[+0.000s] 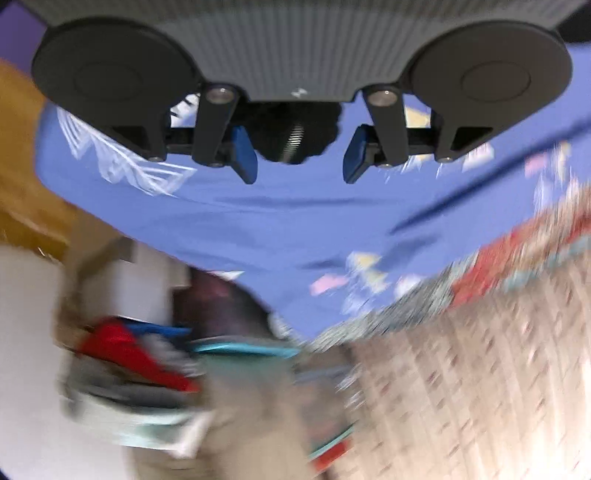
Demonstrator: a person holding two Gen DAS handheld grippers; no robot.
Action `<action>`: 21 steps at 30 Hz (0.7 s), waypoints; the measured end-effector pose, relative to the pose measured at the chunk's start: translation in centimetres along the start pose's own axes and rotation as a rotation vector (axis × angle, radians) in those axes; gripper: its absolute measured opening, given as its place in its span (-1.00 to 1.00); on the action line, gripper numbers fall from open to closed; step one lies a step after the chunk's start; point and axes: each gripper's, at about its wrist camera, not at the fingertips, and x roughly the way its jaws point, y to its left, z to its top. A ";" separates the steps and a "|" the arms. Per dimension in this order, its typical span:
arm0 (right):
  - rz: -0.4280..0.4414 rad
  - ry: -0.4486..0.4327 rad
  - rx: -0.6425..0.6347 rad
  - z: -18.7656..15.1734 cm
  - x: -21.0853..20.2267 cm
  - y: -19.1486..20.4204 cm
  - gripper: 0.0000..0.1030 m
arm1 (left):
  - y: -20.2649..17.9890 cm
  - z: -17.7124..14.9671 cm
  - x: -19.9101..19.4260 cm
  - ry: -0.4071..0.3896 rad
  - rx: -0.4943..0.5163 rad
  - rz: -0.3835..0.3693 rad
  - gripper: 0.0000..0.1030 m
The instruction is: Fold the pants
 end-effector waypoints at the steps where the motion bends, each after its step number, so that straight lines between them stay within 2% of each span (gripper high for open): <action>1: -0.001 0.031 -0.075 0.0 1.2 1.3 0.10 | -0.3 -0.1 0.8 0.016 0.014 0.005 0.56; 3: -0.022 0.106 -0.245 -0.5 4.1 4.2 0.15 | -1.0 -0.7 2.3 0.047 0.044 0.021 0.42; 5: -0.052 0.206 -0.402 -1.7 7.4 6.7 0.15 | -1.5 -1.1 3.7 0.075 0.077 0.055 0.20; 6: -0.075 0.259 -0.478 -2.6 9.2 7.6 0.09 | -1.9 -1.4 4.0 0.074 0.102 0.080 0.03; 7: -0.117 0.295 -0.547 -3.5 10.6 8.0 -0.07 | -2.1 -1.6 4.2 0.075 0.127 0.100 -0.16; 8: -0.191 0.304 -0.616 -4.3 11.9 8.2 -0.62 | -2.3 -1.7 4.3 0.078 0.146 0.117 -0.24; 9: -0.224 0.289 -0.631 -4.3 12.2 7.9 -0.63 | -2.3 -1.8 4.1 0.081 0.153 0.119 -0.44; 10: -0.223 0.257 -0.577 -3.7 11.8 7.4 -0.66 | -2.3 -1.7 3.8 0.081 0.150 0.107 -0.59; 13: -0.184 0.073 -0.257 0.3 7.6 3.6 -0.70 | -2.2 -1.5 2.4 0.070 0.140 0.084 -0.76; 16: -0.149 -0.128 0.100 2.0 1.2 -3.0 -0.72 | -2.0 -1.6 1.2 0.050 0.107 0.067 -0.79; 17: -0.140 -0.159 0.181 1.6 -0.1 -4.9 -0.72 | -1.8 -1.8 0.8 0.044 0.090 0.060 -0.79; 19: -0.205 -0.147 0.304 0.1 -1.4 -8.7 -0.72 | -1.4 -2.4 0.1 0.034 0.052 0.050 -0.79; 21: -0.306 -0.054 0.325 -1.7 -1.1 -11.6 -0.65 | -1.0 -3.0 -0.2 0.035 0.025 0.040 -0.78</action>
